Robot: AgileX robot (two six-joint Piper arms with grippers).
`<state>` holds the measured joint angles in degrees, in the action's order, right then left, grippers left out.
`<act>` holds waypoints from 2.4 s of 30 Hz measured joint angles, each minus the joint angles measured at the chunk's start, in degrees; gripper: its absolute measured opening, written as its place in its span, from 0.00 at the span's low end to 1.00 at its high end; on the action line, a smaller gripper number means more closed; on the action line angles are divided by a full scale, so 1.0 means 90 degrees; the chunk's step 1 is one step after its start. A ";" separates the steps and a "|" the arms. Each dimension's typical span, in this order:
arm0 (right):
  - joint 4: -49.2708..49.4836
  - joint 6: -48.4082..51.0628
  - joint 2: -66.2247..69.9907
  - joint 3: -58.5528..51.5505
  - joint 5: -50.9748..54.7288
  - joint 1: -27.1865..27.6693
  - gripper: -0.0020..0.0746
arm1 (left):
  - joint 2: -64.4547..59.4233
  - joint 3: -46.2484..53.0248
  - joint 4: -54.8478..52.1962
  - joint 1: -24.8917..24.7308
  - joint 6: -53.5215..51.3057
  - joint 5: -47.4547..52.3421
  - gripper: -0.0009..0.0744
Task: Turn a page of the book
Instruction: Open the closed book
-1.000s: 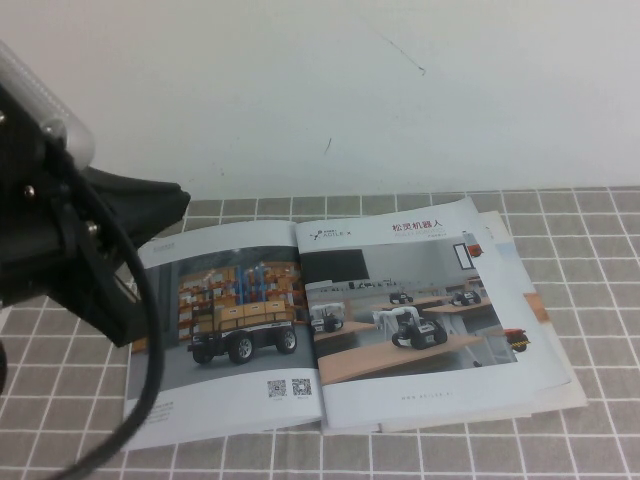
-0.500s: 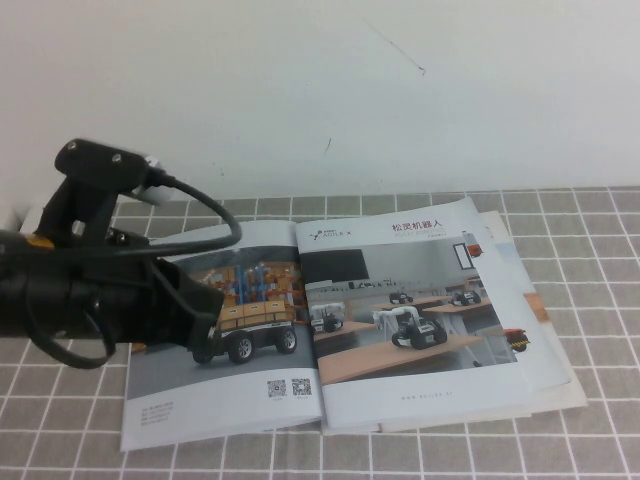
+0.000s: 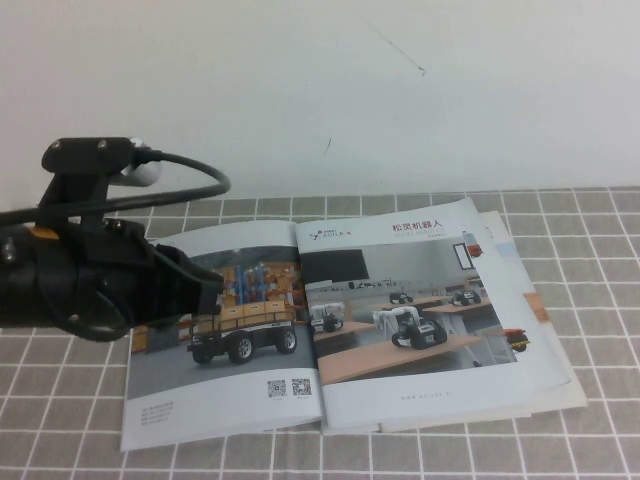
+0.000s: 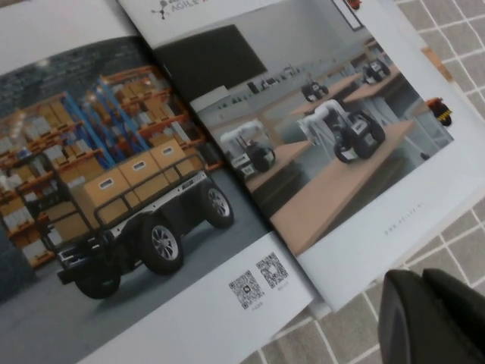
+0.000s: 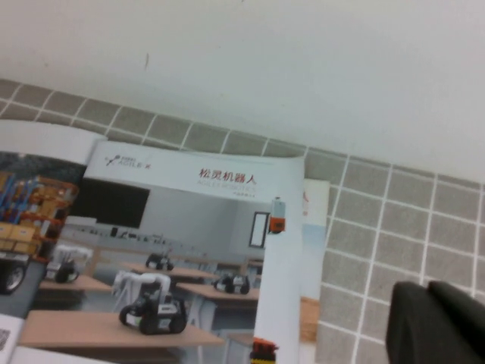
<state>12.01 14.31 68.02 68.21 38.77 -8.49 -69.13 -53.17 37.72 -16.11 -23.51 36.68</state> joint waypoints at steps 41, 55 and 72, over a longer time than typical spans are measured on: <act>0.3511 0.4269 0.3942 -0.0134 -0.0006 -0.0015 0.46 | -0.4740 -0.1141 0.3886 0.0000 -0.4042 -0.0718 0.01; 0.3613 0.4371 0.4520 -0.0134 -0.0265 -0.0015 0.46 | -0.4895 -0.1156 0.4921 0.0000 -0.5013 -0.0584 0.01; 0.3828 0.4353 0.4765 -0.0134 -0.0418 -0.0015 0.46 | -0.5216 -0.1198 0.5125 0.0000 -0.5169 -0.0573 0.01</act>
<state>46.46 53.48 110.90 67.00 35.01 -8.63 -116.07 -63.95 83.84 -16.11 -70.02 31.53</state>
